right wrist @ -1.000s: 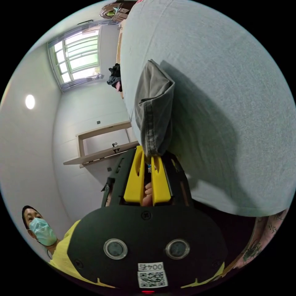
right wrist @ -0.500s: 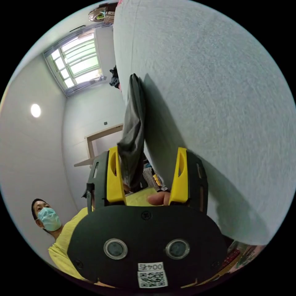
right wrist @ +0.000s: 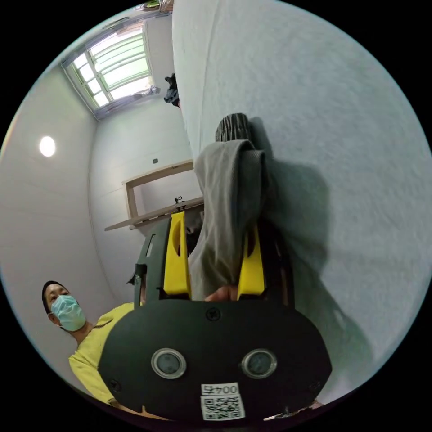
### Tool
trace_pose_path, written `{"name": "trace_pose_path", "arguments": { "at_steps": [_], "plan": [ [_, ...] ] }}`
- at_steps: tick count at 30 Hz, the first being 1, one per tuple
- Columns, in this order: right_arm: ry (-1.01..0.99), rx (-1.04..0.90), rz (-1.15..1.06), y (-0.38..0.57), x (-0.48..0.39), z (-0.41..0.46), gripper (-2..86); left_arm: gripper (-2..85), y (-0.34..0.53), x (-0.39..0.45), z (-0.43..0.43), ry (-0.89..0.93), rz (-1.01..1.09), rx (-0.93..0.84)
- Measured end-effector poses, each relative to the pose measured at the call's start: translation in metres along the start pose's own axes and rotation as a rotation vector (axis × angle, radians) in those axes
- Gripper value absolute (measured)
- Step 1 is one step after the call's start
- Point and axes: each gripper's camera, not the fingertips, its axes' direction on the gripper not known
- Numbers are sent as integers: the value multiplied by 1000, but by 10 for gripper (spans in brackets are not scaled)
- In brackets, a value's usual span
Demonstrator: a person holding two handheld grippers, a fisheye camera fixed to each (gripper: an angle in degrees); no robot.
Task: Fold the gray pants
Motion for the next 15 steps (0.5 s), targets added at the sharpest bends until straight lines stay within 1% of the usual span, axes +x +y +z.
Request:
{"name": "trace_pose_path", "arguments": {
  "at_steps": [2,4,6,8,9,11,13,15],
  "plan": [
    [109,38,-15,-5,-1,22,93,57,10,-4,6,10,-2,-4],
    [169,90,-56,1,-9,33,74,57,22,-4,12,-26,9,2],
    [262,132,-132,12,-31,46,67,56,43,5,20,-151,68,31],
    [397,147,-307,33,-73,68,60,56,62,15,27,-256,138,54],
    [421,146,-351,39,-84,74,58,56,78,20,30,-302,181,85],
    [498,125,-515,65,-121,100,54,56,106,26,34,-319,228,141],
    [532,99,-606,83,-138,119,53,55,139,27,37,-301,254,212],
    [516,65,-671,99,-146,137,52,55,193,24,44,-265,270,316]
  ]
}}
